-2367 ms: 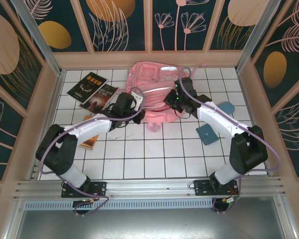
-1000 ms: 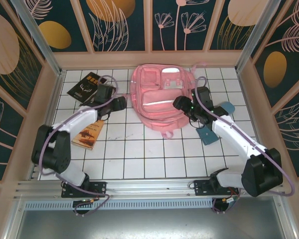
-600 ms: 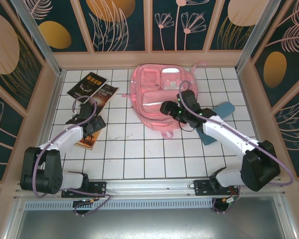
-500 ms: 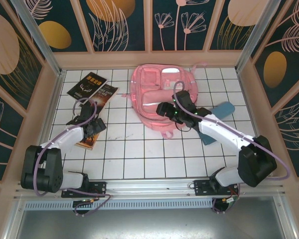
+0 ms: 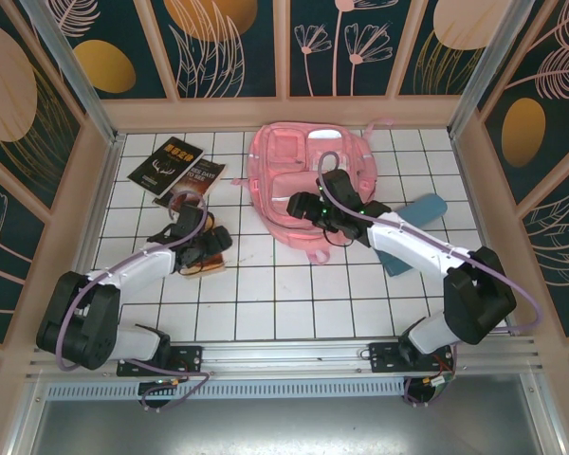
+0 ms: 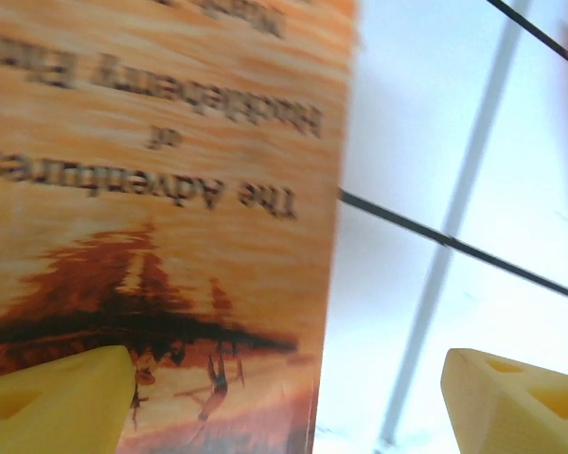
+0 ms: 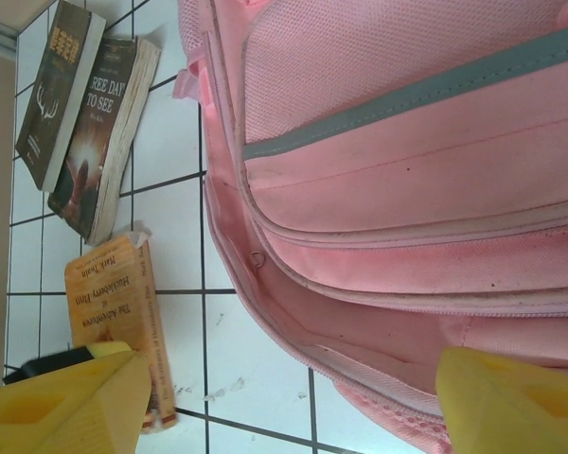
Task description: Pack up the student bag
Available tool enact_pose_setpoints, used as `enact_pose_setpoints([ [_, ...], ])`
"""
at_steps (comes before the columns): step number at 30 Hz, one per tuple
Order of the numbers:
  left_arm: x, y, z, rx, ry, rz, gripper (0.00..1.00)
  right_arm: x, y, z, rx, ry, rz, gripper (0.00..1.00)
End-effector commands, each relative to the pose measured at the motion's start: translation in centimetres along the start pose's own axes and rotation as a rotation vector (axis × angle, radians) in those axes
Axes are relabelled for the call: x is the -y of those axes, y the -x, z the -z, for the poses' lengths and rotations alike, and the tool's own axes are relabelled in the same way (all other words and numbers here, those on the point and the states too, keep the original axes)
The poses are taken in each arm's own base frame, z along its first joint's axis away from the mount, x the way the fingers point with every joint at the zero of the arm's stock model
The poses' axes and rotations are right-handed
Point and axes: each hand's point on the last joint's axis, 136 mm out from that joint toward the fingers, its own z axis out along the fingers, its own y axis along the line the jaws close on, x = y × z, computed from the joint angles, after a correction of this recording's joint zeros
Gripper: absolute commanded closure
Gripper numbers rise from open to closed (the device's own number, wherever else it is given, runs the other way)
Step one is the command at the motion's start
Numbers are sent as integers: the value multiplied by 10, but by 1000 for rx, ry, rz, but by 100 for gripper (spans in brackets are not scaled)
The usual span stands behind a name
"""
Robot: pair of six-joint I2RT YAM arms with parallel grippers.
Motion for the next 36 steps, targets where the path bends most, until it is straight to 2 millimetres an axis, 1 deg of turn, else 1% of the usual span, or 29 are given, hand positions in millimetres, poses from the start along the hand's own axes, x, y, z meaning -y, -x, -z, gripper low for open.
enact_pose_setpoints([
  [1, 39, -25, 8, -126, -174, 67, 16, -9, 2, -2, 7, 20, -24, 21],
  [2, 49, -19, 15, -113, -209, 58, 15, -9, 0, -3, 2, 22, -26, 22],
  [3, 55, -12, 21, -91, -223, 42, 13, -9, -2, -5, -3, 24, -27, 22],
  [4, 58, -2, 29, -56, -212, 23, 11, -10, -4, -6, -10, 27, -24, 22],
  [5, 55, 7, 34, -24, -179, 7, 9, -12, -7, -8, -16, 32, -18, 22],
  [7, 37, 24, 41, 28, -99, -3, 9, -21, -15, -14, -38, 47, 5, 23],
  [9, 13, 33, 42, 45, -62, 43, 13, -31, -26, -23, -68, 62, 37, 24],
  [10, 1, 34, 42, 52, -52, 70, 15, -36, -32, -29, -90, 67, 57, 25],
  [13, -23, 29, 40, 58, -4, 101, 24, -56, -57, -51, -170, 90, 131, 27],
  [16, -40, 16, 29, 24, 20, 138, 35, -74, -82, -76, -256, 119, 189, 28],
  [19, -49, 9, 20, 11, 26, 166, 43, -88, -100, -97, -317, 143, 233, 28],
  [24, -57, 1, 10, -8, 37, 185, 47, -99, -120, -128, -383, 133, 284, 31],
  [26, -58, -1, 8, -14, 36, 185, 55, -99, -127, -138, -405, 124, 297, 32],
  [29, -55, -1, 8, -15, 18, 184, 63, -95, -135, -147, -437, 115, 305, 35],
  [32, -47, 3, 12, -7, -13, 171, 66, -90, -144, -152, -469, 105, 314, 35],
  [36, -27, 14, 24, 11, -86, 137, 66, -86, -155, -154, -513, 117, 318, 40],
])
